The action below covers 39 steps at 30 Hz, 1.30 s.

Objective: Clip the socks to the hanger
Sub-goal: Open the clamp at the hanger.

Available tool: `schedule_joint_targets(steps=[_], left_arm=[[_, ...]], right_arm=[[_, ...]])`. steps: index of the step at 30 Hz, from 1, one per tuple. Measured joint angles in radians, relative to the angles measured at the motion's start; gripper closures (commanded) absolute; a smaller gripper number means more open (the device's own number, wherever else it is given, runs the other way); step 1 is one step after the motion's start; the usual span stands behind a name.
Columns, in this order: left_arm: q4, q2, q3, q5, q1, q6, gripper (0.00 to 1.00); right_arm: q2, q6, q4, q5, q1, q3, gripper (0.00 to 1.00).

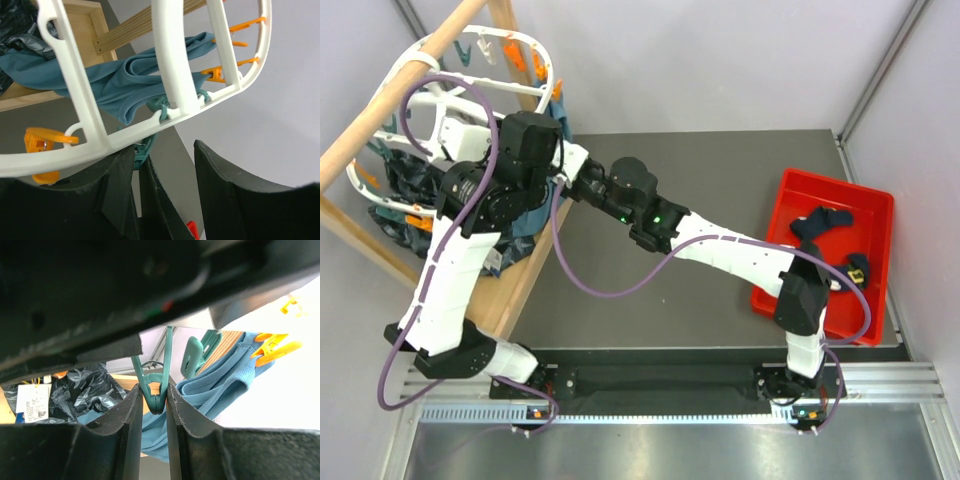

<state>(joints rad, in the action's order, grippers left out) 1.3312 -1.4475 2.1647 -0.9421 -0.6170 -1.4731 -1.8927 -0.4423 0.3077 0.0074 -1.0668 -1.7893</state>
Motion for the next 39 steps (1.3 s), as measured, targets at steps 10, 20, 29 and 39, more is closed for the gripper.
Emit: schedule_joint_targets(steps=[10, 20, 29, 39], left_arm=[[0.004, 0.072, -0.089, -0.009, 0.003, -0.027, 0.36], [0.016, 0.13, -0.154, 0.002, 0.044, -0.018, 0.32], [0.016, 0.12, -0.154, 0.006, 0.047, -0.017, 0.27], [0.016, 0.082, -0.154, 0.006, 0.053, -0.015, 0.45]], right_arm=[[-0.001, -0.011, 0.006, -0.003, -0.006, 0.002, 1.0], [-0.001, -0.01, 0.043, -0.016, -0.012, 0.029, 1.0], [0.0, -0.011, 0.075, -0.027, -0.013, 0.051, 1.0], [0.001, -0.029, 0.097, -0.036, -0.018, 0.062, 1.0]])
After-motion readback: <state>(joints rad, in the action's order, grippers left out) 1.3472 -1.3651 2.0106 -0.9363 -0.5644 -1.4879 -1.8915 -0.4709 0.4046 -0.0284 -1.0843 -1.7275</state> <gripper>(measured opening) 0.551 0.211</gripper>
